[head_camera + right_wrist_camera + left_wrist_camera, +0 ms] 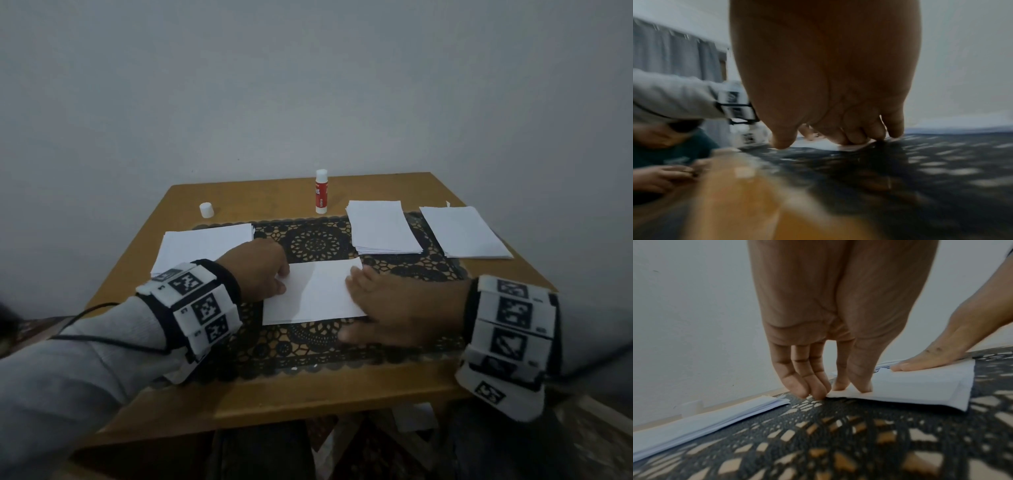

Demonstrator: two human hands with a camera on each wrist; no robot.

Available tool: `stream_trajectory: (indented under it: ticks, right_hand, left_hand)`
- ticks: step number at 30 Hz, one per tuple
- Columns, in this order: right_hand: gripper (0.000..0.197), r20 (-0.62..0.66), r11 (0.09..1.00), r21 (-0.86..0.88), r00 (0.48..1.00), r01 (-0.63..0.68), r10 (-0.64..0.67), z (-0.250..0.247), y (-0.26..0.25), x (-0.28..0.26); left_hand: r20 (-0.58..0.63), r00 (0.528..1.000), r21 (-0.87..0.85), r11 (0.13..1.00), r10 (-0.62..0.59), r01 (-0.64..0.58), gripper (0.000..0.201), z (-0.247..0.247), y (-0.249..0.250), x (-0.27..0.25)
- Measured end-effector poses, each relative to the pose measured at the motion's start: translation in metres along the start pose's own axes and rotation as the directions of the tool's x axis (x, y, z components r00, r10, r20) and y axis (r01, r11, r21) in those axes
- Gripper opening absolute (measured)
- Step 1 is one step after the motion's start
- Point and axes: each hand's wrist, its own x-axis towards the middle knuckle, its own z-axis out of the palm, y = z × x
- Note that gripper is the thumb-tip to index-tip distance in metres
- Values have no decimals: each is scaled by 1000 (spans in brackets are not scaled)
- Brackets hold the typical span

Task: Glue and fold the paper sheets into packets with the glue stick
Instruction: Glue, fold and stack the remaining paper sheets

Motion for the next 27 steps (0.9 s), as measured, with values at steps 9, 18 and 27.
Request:
stream_trajectory:
  ticks: [9,18,27]
  right_hand:
    - [97,-16,986,9,986,165,-165,-9,-49,19]
    - [94,-28,981,-3,980,196,-196,-15,-55,21]
    - [91,-57,987,38,987,154,-152,-18,-41,24]
  left_hand:
    - [99,994,-68,997,51,-44,26,-15,-6,10]
    - [102,993,-138,989,65,-51,17,-13,-11,18]
    - [95,992,-120,990,80,-68,19,-13,-15,17]
